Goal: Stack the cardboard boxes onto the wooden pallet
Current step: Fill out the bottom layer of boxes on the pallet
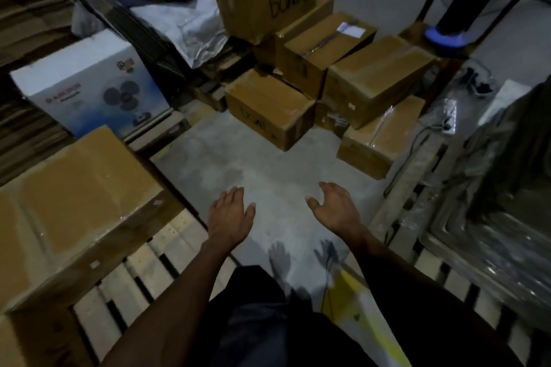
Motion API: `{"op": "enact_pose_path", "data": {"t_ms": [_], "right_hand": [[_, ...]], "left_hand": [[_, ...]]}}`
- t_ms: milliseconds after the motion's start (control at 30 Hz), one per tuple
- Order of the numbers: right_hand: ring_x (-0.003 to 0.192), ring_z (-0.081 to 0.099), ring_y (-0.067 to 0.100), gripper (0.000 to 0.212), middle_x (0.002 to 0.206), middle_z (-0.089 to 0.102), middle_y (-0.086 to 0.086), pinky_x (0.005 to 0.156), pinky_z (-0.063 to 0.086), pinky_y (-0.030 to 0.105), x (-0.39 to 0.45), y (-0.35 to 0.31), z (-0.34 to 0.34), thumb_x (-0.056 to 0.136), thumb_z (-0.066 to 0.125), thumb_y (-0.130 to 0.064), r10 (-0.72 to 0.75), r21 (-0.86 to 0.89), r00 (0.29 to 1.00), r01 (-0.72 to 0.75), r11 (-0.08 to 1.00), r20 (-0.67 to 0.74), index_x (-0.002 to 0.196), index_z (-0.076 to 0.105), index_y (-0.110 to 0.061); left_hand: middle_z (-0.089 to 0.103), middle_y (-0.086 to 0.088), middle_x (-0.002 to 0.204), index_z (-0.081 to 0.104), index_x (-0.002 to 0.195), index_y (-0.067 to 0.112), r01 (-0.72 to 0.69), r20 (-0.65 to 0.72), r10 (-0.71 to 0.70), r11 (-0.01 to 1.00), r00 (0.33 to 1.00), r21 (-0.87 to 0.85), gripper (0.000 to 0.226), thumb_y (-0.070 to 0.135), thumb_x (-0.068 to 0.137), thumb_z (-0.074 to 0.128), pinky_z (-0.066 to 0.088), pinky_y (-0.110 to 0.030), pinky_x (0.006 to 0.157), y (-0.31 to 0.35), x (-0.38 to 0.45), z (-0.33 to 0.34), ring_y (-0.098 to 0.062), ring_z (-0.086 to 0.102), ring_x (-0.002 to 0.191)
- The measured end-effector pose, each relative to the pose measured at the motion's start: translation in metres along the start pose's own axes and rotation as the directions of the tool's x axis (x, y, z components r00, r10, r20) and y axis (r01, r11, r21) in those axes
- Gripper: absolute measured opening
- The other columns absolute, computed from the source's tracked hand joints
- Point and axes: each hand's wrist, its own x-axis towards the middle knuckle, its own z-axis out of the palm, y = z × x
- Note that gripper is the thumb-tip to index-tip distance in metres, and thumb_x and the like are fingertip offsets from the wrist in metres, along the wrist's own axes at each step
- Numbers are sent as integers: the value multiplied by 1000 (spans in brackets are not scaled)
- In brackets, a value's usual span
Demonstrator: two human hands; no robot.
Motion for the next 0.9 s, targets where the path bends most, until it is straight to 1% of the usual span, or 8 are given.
{"op": "enact_pose_path", "data": {"t_ms": [67, 133, 267, 467, 567, 700, 800, 900], "right_hand": [[147, 28, 29, 67, 159, 35, 10, 120, 27, 42, 31, 3, -27, 99, 48, -53, -10, -1, 1000, 10, 1000, -10, 154, 36, -15], [148, 26, 28, 67, 160, 34, 9, 120, 25, 41, 59, 4, -48, 100, 48, -53, -17, 0, 1000, 17, 1000, -17, 154, 35, -16], [147, 27, 28, 66, 159, 35, 8, 118, 25, 42, 122, 10, -74, 100, 49, -52, -7, -15, 1000, 7, 1000, -22, 154, 35, -16], [146, 31, 28, 67, 158, 36, 10, 118, 26, 39, 259, -1, -112, 101, 49, -49, -25, -52, 1000, 26, 998, 15, 154, 34, -12], [146, 32, 30, 68, 158, 36, 12, 120, 27, 42, 335, -19, -136, 101, 49, -49, -17, -60, 999, 19, 998, 46, 154, 35, -10], [142, 38, 32, 70, 154, 43, 11, 114, 36, 46, 417, -40, -168, 97, 50, -56, -10, -31, 999, 11, 999, 49, 152, 40, -14], [141, 39, 31, 69, 153, 44, 9, 114, 36, 48, 471, -63, -191, 96, 49, -58, -34, -9, 996, 34, 999, 77, 150, 42, -14], [130, 50, 34, 74, 141, 53, 12, 107, 43, 51, 531, -87, -209, 87, 44, -67, -26, 0, 994, 26, 1000, 109, 141, 49, -16]], "left_hand": [[46, -14, 148, 42, 145, 6, -5, -21, 5, 1000, 1000, 8, 86, 59, 84, 10, 31, -43, 112, 23, 32, -9, -33, 41, 137], [44, -14, 150, 40, 147, 7, 1, -21, -1, 1000, 1000, 8, 80, 54, 87, 17, 29, -42, 114, 42, 64, -14, -33, 39, 139], [42, -13, 152, 38, 148, 8, -3, -22, 3, 1000, 1000, -24, 87, 59, 84, 9, 28, -41, 115, 67, 135, -16, -32, 37, 140], [39, -12, 154, 35, 149, 8, 34, 18, -33, 998, 999, -43, 67, 49, 98, 26, 28, -41, 115, 87, 281, -20, -31, 34, 142], [41, -13, 153, 36, 149, 7, 62, 39, -59, 996, 997, -57, 67, 49, 98, 26, 29, -41, 115, 91, 359, -34, -31, 35, 141], [44, -14, 150, 38, 147, 8, 64, 22, -64, 998, 998, -18, 54, 40, 103, 37, 31, -39, 111, 104, 451, -71, -30, 37, 139], [44, -15, 149, 37, 147, 6, 78, -18, -78, 997, 997, -6, 54, 38, 103, 39, 31, -39, 109, 112, 506, -100, -30, 36, 139], [42, -16, 150, 35, 148, 6, 113, -32, -114, 993, 993, -34, 55, 36, 102, 41, 31, -40, 110, 113, 559, -118, -30, 35, 140]]}}
